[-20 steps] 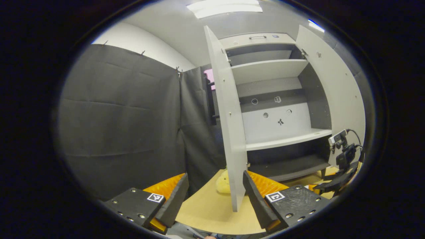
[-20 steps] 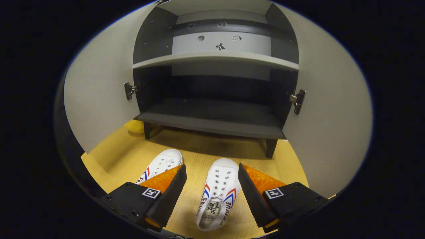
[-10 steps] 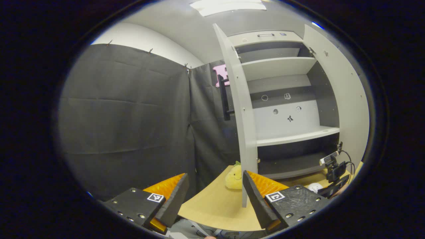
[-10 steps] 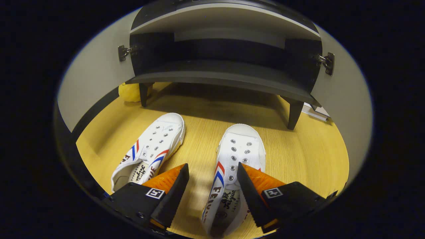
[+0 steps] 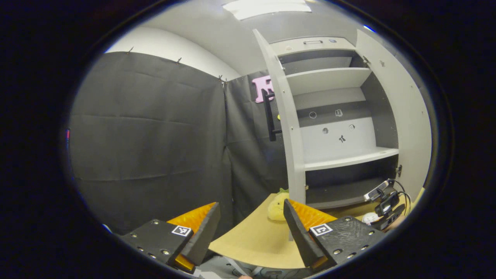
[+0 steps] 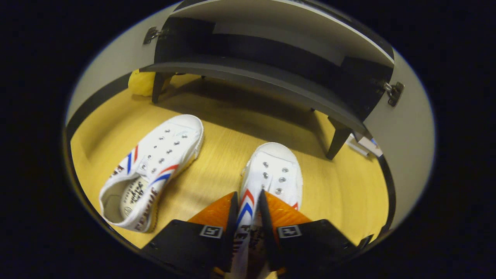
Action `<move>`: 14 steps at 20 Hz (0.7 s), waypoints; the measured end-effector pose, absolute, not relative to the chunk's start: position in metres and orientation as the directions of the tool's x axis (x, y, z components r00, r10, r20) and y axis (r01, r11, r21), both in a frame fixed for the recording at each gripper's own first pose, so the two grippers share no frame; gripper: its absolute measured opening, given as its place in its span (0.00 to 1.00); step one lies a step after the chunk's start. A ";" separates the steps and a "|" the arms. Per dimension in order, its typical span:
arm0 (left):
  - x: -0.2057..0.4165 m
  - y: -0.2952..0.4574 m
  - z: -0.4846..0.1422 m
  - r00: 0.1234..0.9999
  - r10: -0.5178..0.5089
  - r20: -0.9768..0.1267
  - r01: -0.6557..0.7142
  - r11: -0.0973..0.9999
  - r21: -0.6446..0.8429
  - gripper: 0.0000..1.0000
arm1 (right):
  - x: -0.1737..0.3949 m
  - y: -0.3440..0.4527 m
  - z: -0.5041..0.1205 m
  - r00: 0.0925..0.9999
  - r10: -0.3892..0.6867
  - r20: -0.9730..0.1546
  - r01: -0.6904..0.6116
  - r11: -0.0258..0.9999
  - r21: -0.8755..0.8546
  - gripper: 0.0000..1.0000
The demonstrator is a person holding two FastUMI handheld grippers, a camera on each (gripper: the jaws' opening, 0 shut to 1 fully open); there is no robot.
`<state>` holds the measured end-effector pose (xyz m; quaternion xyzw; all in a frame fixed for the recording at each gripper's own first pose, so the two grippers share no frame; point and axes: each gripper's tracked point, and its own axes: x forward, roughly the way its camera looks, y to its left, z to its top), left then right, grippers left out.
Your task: Grab one shoe with the right hand and put it into the shoe cabinet, grab the other shoe with the left hand and put it into the shoe cabinet; then close the right door with the right hand and the left door with the left hand.
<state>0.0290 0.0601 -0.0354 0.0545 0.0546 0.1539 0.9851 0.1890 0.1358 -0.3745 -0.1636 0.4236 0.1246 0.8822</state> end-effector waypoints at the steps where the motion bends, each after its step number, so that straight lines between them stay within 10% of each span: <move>1: 0.029 0.061 -0.034 0.947 0.308 -0.087 -0.297 0.947 0.124 1.00 | 0.186 0.135 -0.372 0.603 0.087 -0.793 -0.351 0.922 -0.166 0.33; 4: 0.029 0.061 -0.037 0.949 0.300 -0.093 -0.289 0.950 0.119 0.94 | 0.190 0.136 -0.375 0.595 0.115 -0.795 -0.316 0.944 -0.100 0.23; 6: 0.030 0.059 -0.038 0.951 0.293 -0.097 -0.281 0.953 0.116 0.94 | 0.185 0.134 -0.372 0.597 0.131 -0.792 -0.294 0.954 -0.064 0.00; 14: 0.046 0.029 -0.040 0.976 0.201 -0.089 -0.193 0.977 0.091 0.94 | 0.194 0.124 -0.331 0.618 0.186 -0.764 -0.220 0.974 0.059 0.03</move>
